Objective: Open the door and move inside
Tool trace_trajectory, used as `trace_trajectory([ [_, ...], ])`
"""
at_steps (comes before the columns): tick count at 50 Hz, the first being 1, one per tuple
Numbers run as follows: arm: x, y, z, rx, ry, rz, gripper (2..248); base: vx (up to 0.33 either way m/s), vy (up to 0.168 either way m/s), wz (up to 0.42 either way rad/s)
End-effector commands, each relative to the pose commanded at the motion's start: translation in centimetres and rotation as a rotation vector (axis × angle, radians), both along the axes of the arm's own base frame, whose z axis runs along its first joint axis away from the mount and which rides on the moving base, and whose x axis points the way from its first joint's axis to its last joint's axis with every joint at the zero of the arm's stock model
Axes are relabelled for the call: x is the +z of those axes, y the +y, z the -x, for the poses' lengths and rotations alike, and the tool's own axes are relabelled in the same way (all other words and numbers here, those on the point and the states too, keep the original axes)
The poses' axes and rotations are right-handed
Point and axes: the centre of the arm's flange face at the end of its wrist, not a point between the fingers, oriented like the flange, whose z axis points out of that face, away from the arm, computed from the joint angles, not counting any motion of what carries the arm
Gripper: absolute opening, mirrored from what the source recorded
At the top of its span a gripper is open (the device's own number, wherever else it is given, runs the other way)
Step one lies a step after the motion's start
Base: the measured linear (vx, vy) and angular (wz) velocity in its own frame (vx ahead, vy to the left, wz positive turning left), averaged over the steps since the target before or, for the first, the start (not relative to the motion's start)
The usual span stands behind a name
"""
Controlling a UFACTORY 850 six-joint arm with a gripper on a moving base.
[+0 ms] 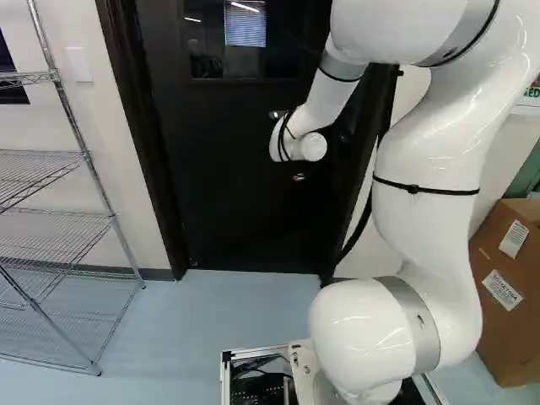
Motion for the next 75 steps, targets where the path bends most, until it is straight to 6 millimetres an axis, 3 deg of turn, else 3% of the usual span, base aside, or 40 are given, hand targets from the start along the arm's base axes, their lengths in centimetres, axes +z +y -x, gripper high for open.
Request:
trace_trajectory([
  [75,0.1,0.1,15.5,-0.009,0.020,-0.009,247,0.000,0.000,0.000],
])
